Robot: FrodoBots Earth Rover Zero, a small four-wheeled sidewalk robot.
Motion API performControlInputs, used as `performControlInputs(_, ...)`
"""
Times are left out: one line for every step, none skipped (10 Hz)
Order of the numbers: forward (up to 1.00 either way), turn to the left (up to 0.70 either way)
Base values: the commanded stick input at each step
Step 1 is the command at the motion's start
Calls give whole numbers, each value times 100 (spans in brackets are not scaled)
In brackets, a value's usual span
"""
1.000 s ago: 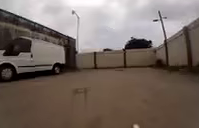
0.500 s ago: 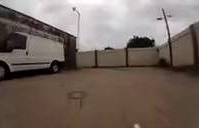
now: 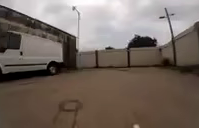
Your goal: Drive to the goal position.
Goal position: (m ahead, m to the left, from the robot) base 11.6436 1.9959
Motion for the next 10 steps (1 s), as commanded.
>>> performControlInputs(100,0)
performControlInputs(100,0)
performControlInputs(100,0)
performControlInputs(100,0)
performControlInputs(100,0)
performControlInputs(100,0)
performControlInputs(100,0)
performControlInputs(100,0)
performControlInputs(100,0)
performControlInputs(100,0)
